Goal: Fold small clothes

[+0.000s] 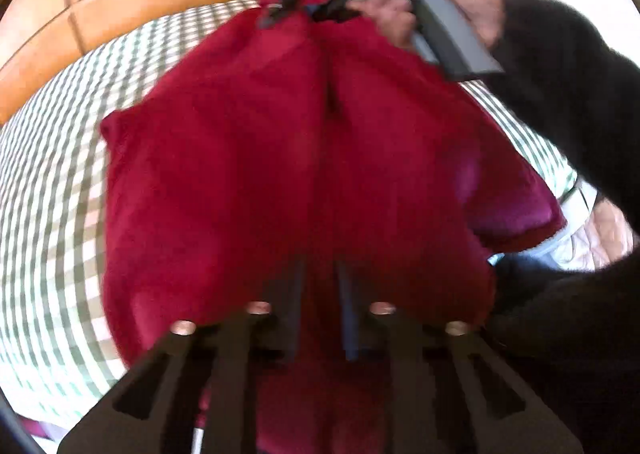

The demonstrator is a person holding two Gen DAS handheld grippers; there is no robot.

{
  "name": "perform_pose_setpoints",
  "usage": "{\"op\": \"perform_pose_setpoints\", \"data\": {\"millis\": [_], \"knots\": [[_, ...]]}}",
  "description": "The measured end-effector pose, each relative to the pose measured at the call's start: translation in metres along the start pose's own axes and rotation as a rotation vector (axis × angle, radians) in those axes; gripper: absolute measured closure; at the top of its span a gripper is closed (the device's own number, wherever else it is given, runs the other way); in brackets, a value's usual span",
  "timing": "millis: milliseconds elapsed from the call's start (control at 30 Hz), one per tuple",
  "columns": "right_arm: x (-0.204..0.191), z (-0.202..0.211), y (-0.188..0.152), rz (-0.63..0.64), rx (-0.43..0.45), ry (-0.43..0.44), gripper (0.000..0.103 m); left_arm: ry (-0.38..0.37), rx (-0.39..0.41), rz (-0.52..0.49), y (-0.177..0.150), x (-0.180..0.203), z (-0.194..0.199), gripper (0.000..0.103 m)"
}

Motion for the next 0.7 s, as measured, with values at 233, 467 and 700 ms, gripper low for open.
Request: {"op": "perform_pose_setpoints", "data": {"millis": [233, 467, 700], "knots": [[-0.018, 0.016, 0.013, 0.052, 0.044, 0.070, 0.096, 0.018, 0.146, 0.157, 0.027, -0.047, 0.042, 0.103], [-0.054, 0.033, 0.037, 0.099, 0.092, 0.139, 0.096, 0.003, 0.207, 0.139, 0.056, -0.040, 0.069, 0.087], [-0.074, 0.044, 0.059, 0.084, 0.128, 0.181, 0.097, 0.023, 0.066, 0.022, 0.035, 0.008, 0.014, 0.034]]}}
Point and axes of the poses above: each gripper's, at about its wrist camera, not at the fingertips, and z roughly against the way its jaws point, x to its right, y to its top, the point moved 8 cm from there along -z, roughly the way its jaws point, and after that the axes turned 13 degrees about z, right-handed, at the moved point
